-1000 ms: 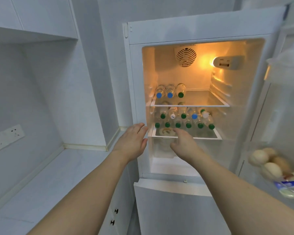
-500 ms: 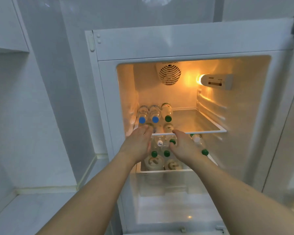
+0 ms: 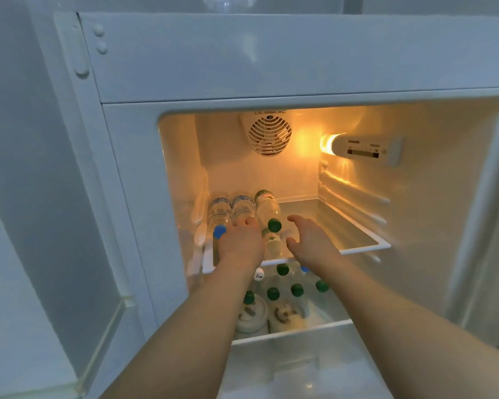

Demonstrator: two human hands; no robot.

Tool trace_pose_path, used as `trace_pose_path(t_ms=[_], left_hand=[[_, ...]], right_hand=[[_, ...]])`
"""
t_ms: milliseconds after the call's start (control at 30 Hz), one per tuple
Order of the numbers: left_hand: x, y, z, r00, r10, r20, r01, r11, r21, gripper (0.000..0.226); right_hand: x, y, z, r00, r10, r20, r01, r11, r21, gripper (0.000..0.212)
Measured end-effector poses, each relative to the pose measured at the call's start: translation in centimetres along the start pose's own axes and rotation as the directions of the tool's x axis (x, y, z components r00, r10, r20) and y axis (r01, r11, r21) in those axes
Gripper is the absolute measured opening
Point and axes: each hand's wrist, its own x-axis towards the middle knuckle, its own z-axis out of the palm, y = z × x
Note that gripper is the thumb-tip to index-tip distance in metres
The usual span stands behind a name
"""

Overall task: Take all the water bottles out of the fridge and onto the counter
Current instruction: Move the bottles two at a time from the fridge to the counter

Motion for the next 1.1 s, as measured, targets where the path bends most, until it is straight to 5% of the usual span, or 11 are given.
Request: trace_pose_path(t_ms=[233,367,667,833,933,1100], left_hand=[[2.2,0.3,1.3,0.999,0.02,-0.051,-0.014,0.994,0.104,0.031],[3.5,0.1,1.8,0.997,0.001,-0.081,0.011,0.989,0.15,0.032],[5.0,-0.2,3.2,0.991,-0.018,-0.134,0.044,0.98,0.194,0.067],[4.5,-0.2,2.2,0.988,-0.077,-0.135,0.079,0.997,0.006,0.049],[5.2,0.7,0.0,0.976,-0.107,-0.189,0.08,0.986,-0.146,0.03],[6.8,2.8,-4.4,0.931,-0.176,-0.319,0.07,0.946,-0.316,0.035]], right_hand=[[3.3,1.6,1.5,0.997,-0.028,0.077,0.036,0.994,-0.103,0.059],[5.1,2.0,2.3,0.996,-0.085,0.002,0.084,0.982,-0.17,0.054],[6.9,1.8,3.3,0.934,-0.35,-0.066,0.305,0.882,-0.359,0.045],[5.8,1.9,1.6,0.944,-0.173,-0.28,0.191,0.981,0.04,0.038],[6.0,1.3,-2.0,0.916,0.004,-0.401,0.121,0.951,0.286,0.031],[7.5,0.3,-7.7,0.84,0.125,-0.527,0.167,0.866,0.472,0.022]])
